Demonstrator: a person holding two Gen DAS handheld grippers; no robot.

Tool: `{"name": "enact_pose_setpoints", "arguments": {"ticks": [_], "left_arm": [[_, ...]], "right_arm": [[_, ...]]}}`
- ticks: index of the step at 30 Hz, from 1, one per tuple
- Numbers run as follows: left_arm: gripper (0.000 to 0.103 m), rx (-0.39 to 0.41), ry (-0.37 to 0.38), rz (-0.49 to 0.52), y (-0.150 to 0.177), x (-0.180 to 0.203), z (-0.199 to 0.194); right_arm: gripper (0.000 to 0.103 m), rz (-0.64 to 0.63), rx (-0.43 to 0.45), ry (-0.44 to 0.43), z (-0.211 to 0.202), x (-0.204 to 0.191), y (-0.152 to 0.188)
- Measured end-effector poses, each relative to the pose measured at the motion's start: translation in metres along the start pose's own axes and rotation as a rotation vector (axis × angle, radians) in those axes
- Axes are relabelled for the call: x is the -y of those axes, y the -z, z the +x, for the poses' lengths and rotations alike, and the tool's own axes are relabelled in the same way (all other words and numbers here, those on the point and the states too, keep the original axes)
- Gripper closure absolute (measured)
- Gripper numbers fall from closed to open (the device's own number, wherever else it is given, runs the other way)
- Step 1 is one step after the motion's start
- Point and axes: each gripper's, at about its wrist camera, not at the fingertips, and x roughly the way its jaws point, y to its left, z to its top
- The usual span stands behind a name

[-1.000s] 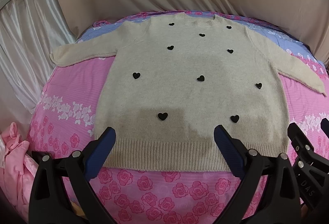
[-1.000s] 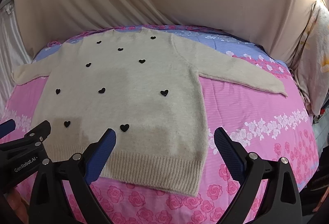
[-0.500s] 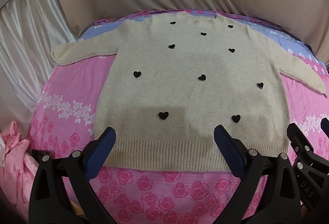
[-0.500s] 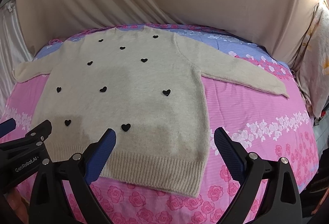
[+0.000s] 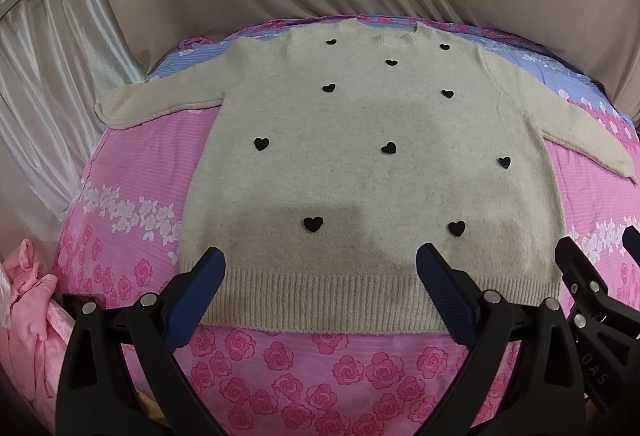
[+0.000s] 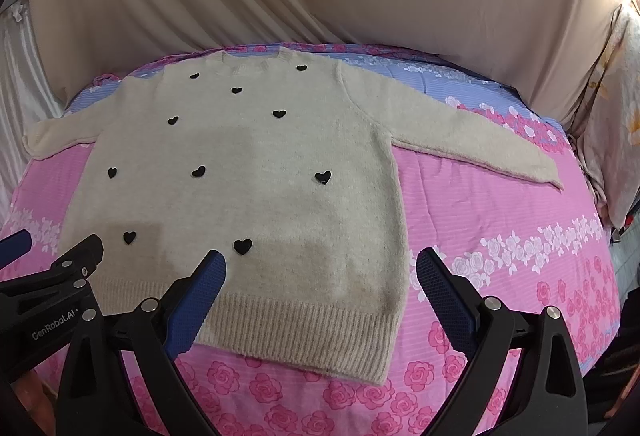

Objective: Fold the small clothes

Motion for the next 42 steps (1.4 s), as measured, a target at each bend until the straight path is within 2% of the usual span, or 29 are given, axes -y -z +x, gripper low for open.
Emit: {"name": "enact_pose_setpoints", "arguments": {"ticks": [12, 17, 21, 26, 29, 32, 36, 40, 42], "left_arm": [[0.009, -0.025, -0.007, 0.000, -0.009, 0.010, 0.006], [0.008, -0.042, 0.007, -0.023, -0.015, 0.014, 0.011], [0.008, -0.050, 0.008, -0.035, -0.022, 0.021, 0.016], [0.008, -0.057, -0.012, -0.048, -0.033, 0.029, 0.022], [0.008, -0.058, -0.034, -0.049, -0.041, 0.033, 0.025], [0.008, -0.061, -0.062, -0.051, -0.049, 0.037, 0.029], [0.008, -0.077, -0.098, -0.068, -0.058, 0.036, 0.038], [0.008, -0.117, -0.116, -0.086, -0.064, 0.033, 0.052], [0.008, -0.127, -0.126, -0.086, -0.066, 0.032, 0.058]], "right_arm": [[0.008, 0.010, -0.022, -0.010, 0.011, 0.006, -0.003], [0.008, 0.087, -0.063, -0.039, 0.032, 0.036, -0.009], [0.008, 0.255, -0.097, -0.008, 0.062, 0.104, -0.016], [0.009, 0.396, -0.094, 0.148, 0.106, 0.225, -0.029], [0.009, 0.491, -0.087, 0.200, 0.131, 0.300, -0.039], [0.009, 0.615, -0.086, 0.194, 0.156, 0.364, -0.047], [0.013, 0.751, -0.095, 0.168, 0.196, 0.426, -0.060], [0.029, 0.892, -0.126, 0.113, 0.232, 0.460, -0.061], [0.042, 0.881, -0.093, 0.141, 0.236, 0.462, -0.068]]}}
